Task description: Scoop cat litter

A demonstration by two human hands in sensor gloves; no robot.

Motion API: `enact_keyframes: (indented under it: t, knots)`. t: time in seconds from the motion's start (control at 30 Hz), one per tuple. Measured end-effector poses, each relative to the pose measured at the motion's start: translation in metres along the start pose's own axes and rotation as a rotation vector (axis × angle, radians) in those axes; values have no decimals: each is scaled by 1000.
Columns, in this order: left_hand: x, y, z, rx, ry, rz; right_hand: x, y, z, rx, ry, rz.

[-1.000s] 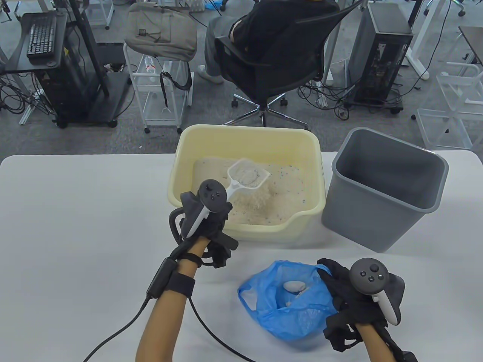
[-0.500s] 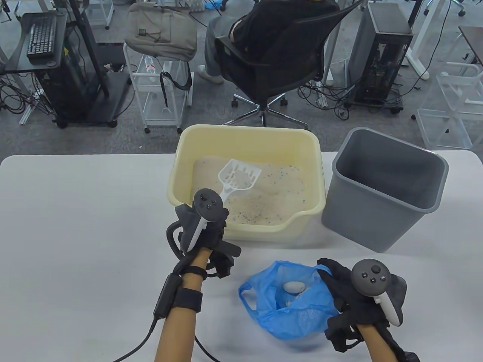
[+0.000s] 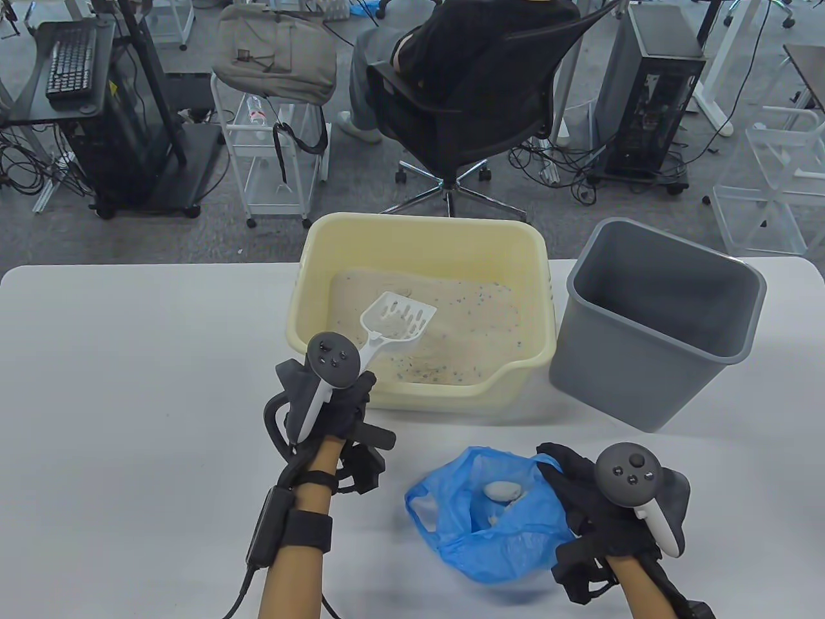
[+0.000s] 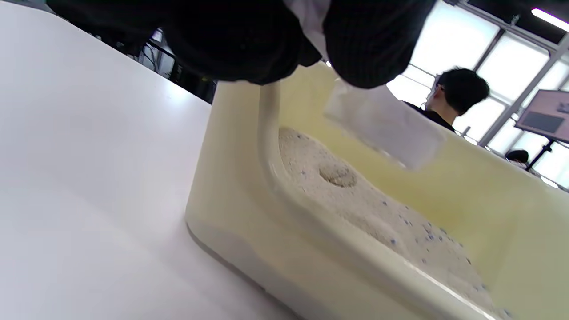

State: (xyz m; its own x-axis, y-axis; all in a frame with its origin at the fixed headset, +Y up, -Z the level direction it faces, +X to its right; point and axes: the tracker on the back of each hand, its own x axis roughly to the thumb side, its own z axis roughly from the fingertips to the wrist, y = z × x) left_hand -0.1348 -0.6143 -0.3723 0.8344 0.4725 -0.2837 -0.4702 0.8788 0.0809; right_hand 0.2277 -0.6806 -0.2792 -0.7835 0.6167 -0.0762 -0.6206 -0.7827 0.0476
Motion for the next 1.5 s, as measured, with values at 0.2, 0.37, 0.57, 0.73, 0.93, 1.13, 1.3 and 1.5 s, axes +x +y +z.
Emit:
enact_keyframes:
  t: [0.2,0.37,0.57,0.73,0.93,1.13,1.3,1.5]
  knots:
    - [8,0,-10,42,-2,-9,3,-1,1,-6,-21,2]
    - [10,2,-11,30,-82,-63,-3,-2,-1,-27,3,9]
    - [3,14,20,-86,-249,-7,-5,-2,-1,-28,14,1]
    - [-6,23,60,-175,-373,-7,-7,-3,-2,-28,26,-13]
    - [-13,27,119,-307,-489,-34,-11,-4,-2,-41,61,-38]
    - [2,2,151,-315,-496,-273,-10,-3,-1,-29,103,-75]
    - [27,-33,167,-429,-560,-385,-8,-2,-2,1,84,-83]
    - [55,-47,170,-393,-584,-399,-6,-1,0,5,72,-83]
